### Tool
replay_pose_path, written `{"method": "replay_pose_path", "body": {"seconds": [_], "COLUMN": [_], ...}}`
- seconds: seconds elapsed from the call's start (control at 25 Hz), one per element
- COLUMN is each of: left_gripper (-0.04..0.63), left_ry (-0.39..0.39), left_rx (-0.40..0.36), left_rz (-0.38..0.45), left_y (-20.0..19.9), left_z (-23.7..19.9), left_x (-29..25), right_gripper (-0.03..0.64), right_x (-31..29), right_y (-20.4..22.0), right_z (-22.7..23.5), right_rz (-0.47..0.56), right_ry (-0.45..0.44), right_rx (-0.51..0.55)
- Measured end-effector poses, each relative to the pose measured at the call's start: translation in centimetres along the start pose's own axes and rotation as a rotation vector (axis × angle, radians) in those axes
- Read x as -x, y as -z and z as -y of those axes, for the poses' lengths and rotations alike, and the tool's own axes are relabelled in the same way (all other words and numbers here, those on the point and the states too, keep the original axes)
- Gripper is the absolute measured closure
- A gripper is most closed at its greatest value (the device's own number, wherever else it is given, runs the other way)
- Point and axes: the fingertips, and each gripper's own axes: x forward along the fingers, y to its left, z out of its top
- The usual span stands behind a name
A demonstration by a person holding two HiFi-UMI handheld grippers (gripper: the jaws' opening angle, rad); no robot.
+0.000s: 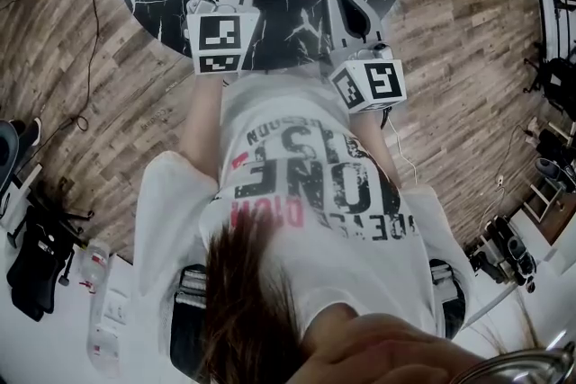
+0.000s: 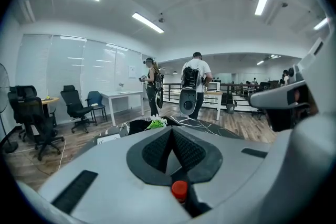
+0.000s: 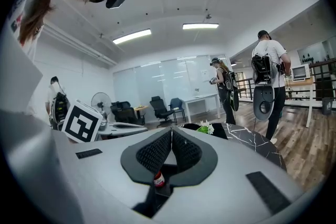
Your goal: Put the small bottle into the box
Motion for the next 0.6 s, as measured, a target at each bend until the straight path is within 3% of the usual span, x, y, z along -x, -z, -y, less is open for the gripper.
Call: {"method": "replay_pose_path", "body": {"seconds": [0.6], "left_gripper": [0.592], "left_ry": [-0.104], "left_rx": [-0.003], "left_rz": [0.139], "left_y": [-6.1], "left_z": [0.8], "left_x": [3.1], "right_gripper": [0.614], "right_x": [1.8], "right_y": [-2.6], "right_z": [1.6], "right_rz": [0.029], "right_ry": [-0.1], "right_rx": [0.017]}}
